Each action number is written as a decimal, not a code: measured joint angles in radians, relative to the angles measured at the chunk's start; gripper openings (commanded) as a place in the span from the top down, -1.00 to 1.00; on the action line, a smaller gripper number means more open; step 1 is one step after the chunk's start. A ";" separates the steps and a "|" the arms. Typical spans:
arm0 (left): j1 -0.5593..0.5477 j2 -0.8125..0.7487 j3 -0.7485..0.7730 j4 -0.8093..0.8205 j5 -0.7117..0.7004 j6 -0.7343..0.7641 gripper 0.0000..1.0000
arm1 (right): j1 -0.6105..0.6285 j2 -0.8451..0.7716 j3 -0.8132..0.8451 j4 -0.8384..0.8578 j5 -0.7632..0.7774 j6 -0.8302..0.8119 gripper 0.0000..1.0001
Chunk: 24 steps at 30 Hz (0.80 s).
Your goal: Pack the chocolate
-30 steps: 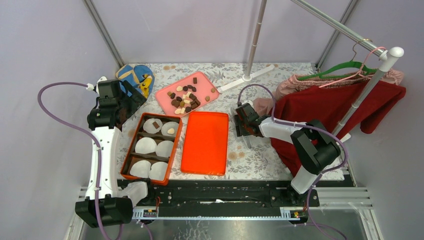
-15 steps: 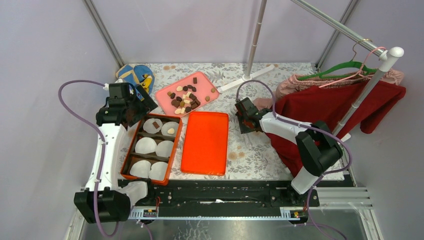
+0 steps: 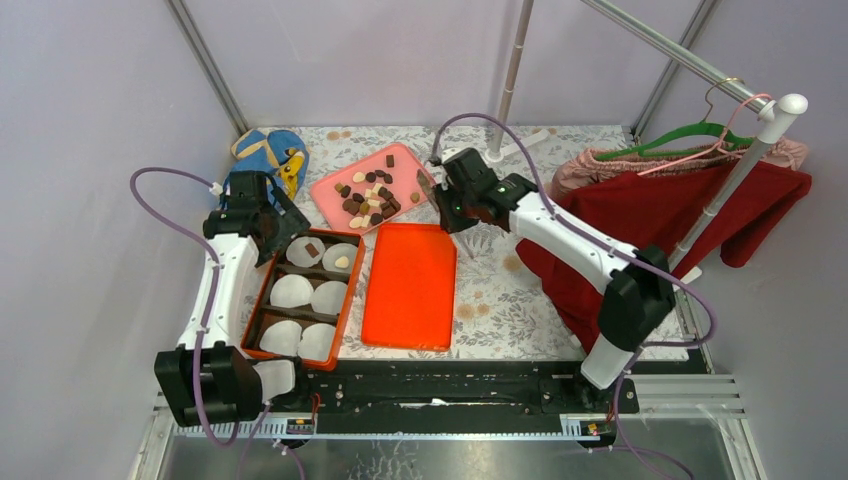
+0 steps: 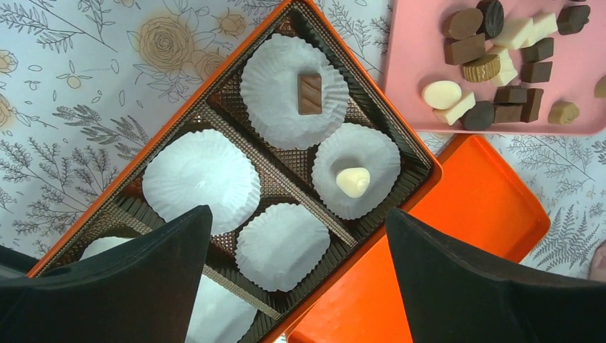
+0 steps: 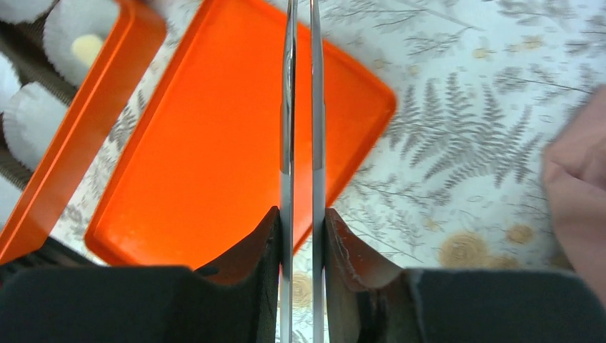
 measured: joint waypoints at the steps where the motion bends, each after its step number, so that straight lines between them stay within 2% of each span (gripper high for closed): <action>1: 0.000 -0.001 0.000 0.000 0.002 0.000 -0.97 | 0.013 0.016 0.017 -0.013 -0.012 0.000 0.62; 7: -0.068 0.046 0.036 0.006 0.024 -0.005 -0.98 | 0.046 0.082 0.031 -0.036 -0.094 0.014 0.60; 16: -0.170 0.484 0.379 0.047 -0.037 -0.010 -0.94 | 0.046 0.050 -0.037 -0.037 -0.091 0.039 0.59; 19: -0.271 0.551 0.426 0.055 -0.059 0.002 -0.94 | 0.046 0.013 -0.077 -0.038 -0.080 0.053 0.59; 24: -0.431 0.551 0.413 0.061 -0.053 0.019 -0.94 | 0.041 -0.048 -0.122 -0.048 -0.030 0.073 0.58</action>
